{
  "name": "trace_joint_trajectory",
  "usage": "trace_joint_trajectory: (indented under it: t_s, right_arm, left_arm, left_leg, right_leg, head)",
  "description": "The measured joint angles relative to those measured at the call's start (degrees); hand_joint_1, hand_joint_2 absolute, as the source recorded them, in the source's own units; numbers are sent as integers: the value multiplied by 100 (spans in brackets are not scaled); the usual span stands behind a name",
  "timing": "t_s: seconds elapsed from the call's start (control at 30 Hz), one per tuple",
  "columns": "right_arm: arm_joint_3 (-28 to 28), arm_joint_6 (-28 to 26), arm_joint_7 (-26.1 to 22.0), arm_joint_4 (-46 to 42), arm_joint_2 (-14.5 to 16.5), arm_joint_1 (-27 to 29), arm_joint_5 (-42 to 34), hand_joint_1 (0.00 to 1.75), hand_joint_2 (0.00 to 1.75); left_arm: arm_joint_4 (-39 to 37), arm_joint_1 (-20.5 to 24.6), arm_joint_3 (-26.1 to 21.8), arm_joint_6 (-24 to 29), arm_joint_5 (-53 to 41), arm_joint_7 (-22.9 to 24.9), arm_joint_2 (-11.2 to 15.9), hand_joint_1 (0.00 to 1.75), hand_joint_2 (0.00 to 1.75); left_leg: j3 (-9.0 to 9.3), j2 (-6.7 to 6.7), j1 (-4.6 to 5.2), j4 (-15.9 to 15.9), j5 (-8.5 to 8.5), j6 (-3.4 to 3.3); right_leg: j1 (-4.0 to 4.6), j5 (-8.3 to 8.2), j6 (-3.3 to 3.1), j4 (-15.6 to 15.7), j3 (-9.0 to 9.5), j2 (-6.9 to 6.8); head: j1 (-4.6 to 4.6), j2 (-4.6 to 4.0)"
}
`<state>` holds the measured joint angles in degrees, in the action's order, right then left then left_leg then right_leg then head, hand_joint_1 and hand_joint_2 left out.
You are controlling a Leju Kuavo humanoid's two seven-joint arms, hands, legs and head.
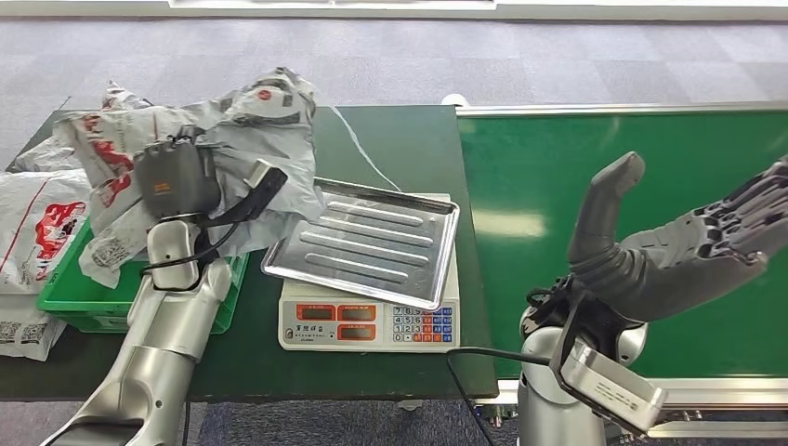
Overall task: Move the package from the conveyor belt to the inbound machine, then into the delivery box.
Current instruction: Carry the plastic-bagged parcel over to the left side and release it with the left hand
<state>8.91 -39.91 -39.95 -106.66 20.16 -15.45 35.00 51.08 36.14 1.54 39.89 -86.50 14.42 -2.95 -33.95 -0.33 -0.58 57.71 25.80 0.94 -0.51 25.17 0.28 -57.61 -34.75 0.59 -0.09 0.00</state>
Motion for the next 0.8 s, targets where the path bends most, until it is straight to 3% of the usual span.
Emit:
trace_joint_trajectory:
  t_s: [0.07, 0.17, 0.27, 0.43, 0.47, 0.53, 0.57, 0.6, 0.67, 0.8]
  right_arm:
    - [-29, -1, 0, 4, -5, 25, 10, 0, 175]
    - [-65, -3, -1, 4, -13, 51, 50, 0, 175]
    - [-78, -4, -2, 4, -16, 69, 86, 0, 175]
    - [-88, -4, -1, 4, -19, 88, 101, 0, 175]
    - [-89, -4, -1, 4, -19, 88, 102, 0, 175]
    - [-89, -4, -1, 4, -19, 88, 104, 0, 175]
    - [-89, -4, 0, 4, -19, 88, 112, 0, 175]
    - [-89, -4, 0, 4, -19, 88, 126, 0, 175]
    - [-88, -4, -1, 4, -19, 88, 171, 0, 175]
    - [-83, -4, -2, 5, -19, 87, 259, 0, 175]
  left_arm:
    - [-76, -22, 40, -270, -10, 888, 280, 175, 175]
    - [-681, 73, 362, -1220, -14, 1956, 634, 175, 175]
    - [-1315, 80, 500, -1696, -14, 2255, 852, 175, 175]
    - [-1979, 104, 508, -1797, -11, 2365, 1070, 175, 175]
    - [-2044, 117, 508, -1804, -11, 2365, 1089, 159, 175]
    - [-2154, 148, 508, -1808, -8, 2364, 1125, 72, 175]
    - [-2200, 160, 508, -1796, -4, 2363, 1145, 28, 131]
    - [-2237, 167, 507, -1758, 1, 2362, 1164, 0, 87]
    - [-2287, 162, 496, -1580, 9, 2359, 1201, 0, 0]
    - [-2269, 60, 341, -743, 17, 2235, 1237, 0, 0]
  left_leg:
    - [1, 0, -1, 0, 0, 1]
    - [1, -8, -2, 0, -3, 3]
    - [0, -5, -5, 0, -7, 8]
    - [2, 11, 1, 0, -4, 9]
    - [2, 9, 1, 0, -3, 9]
    - [2, 7, 1, 0, -2, 10]
    - [3, 8, 1, 0, 0, 11]
    - [5, 10, 0, -1, 0, 12]
    - [8, 13, -2, -1, 1, 13]
    - [10, 11, -5, -2, -2, 17]
  right_leg:
    - [1, 1, -2, 0, -3, 2]
    - [2, 3, -3, -1, 3, -2]
    - [2, -1, -5, -3, 2, 3]
    - [-3, -6, -5, -3, -4, 25]
    - [-3, -5, -5, -3, -4, 24]
    - [-2, -4, -6, -3, -2, 22]
    - [-2, -4, -6, -3, -2, 23]
    - [-2, -4, -7, -4, -2, 24]
    - [0, -4, -7, -5, -2, 25]
    - [2, -4, -9, -9, -1, 24]
  head:
    - [-1, 0]
    - [-1, 0]
    - [1, 0]
    - [0, 0]
    - [1, 0]
    - [1, 0]
    - [0, 0]
    - [0, 0]
    - [0, 0]
    - [0, 0]
